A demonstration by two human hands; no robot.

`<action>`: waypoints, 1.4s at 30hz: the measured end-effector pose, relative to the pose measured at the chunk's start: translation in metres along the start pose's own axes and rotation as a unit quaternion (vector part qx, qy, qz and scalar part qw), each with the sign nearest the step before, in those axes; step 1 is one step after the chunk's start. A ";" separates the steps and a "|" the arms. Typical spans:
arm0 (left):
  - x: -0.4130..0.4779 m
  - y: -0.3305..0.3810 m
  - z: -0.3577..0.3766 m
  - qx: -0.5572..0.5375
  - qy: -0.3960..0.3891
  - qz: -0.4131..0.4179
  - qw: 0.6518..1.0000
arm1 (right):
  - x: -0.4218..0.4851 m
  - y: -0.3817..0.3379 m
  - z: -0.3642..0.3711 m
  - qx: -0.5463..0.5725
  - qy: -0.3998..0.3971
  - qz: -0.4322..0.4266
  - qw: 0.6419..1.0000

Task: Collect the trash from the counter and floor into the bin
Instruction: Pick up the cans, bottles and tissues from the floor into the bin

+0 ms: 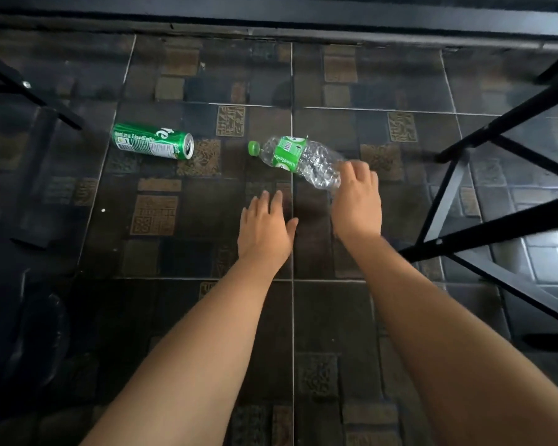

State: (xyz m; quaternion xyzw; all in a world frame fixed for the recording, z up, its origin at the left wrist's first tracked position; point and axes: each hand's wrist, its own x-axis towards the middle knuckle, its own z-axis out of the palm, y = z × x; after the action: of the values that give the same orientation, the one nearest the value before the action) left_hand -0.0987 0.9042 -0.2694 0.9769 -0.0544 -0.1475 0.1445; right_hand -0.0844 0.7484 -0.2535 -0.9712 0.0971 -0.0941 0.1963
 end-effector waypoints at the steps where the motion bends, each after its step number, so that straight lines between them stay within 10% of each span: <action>1: 0.010 0.003 -0.001 -0.006 -0.003 -0.011 1.000 | 0.017 0.000 0.002 -0.009 -0.003 -0.005 1.000; 17: 0.062 0.035 0.009 -0.239 -0.009 -0.193 0.952 | 0.047 0.011 0.033 -0.031 -0.154 0.055 0.986; 26: 0.030 0.019 -0.006 -0.571 0.081 -0.281 0.768 | 0.000 -0.011 0.013 0.108 -0.186 0.031 0.976; 42: -0.101 -0.092 -0.175 -0.416 0.338 -0.246 0.808 | -0.033 -0.233 -0.064 0.262 -0.122 -0.133 0.948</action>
State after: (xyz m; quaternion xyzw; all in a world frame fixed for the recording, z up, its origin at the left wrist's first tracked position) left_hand -0.1354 1.0539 -0.1090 0.7921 0.3065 0.1529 0.5052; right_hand -0.0953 0.9431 -0.1078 -0.8938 -0.0857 -0.0225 0.4397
